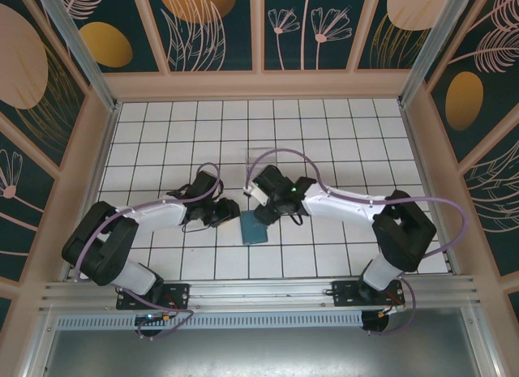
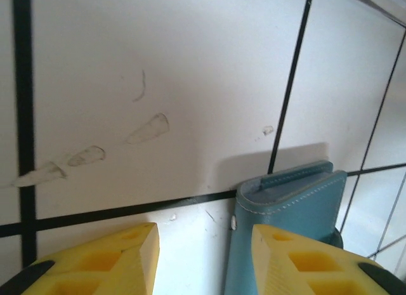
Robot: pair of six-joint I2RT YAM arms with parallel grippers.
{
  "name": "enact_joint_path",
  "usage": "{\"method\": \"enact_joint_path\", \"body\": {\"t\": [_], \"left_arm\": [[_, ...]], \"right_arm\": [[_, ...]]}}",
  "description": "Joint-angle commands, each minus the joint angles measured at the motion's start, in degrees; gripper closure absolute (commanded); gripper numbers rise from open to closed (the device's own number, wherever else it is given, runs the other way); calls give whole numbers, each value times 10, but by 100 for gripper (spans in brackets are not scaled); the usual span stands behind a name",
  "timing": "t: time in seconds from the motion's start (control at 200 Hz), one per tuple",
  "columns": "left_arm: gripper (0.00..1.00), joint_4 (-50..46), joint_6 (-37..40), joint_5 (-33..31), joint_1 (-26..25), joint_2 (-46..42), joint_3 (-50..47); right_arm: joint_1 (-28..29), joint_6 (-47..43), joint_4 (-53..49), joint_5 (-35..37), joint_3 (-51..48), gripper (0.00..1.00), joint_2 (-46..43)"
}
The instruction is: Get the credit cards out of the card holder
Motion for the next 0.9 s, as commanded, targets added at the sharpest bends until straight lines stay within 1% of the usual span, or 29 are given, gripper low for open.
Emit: {"method": "enact_joint_path", "body": {"t": [0.0,0.04,0.09,0.175,0.295,0.34,0.45,0.51,0.61,0.711,0.801,0.896], "left_arm": [[56,-33,15,-30,4,-10,12],[56,-35,17,-32,8,-10,11],[56,-35,18,-34,12,-12,9],[56,-38,22,-33,21,-17,6],[56,-42,26,-32,34,-28,-2],[56,-43,29,-30,38,-31,-5],[55,-45,33,-29,40,-34,-8],[55,-45,33,-25,40,-34,-8],[55,-49,33,-18,40,-33,-3],[55,-52,34,-13,39,-37,0],[55,-54,31,-12,39,-40,2],[56,-54,29,-2,39,-40,6]], "right_arm": [[1,268,-81,26,59,52,50],[1,326,-99,0,74,52,67],[5,375,-100,-39,79,52,81],[26,436,-88,-47,78,49,85],[36,471,-80,-54,81,41,90],[38,474,-86,-53,84,41,96],[38,476,-127,-11,92,41,104],[36,475,-140,7,91,44,106],[35,477,-145,13,85,50,101],[35,477,-143,10,80,60,95],[35,479,-140,9,78,72,89],[35,480,-137,3,76,80,83]]}}
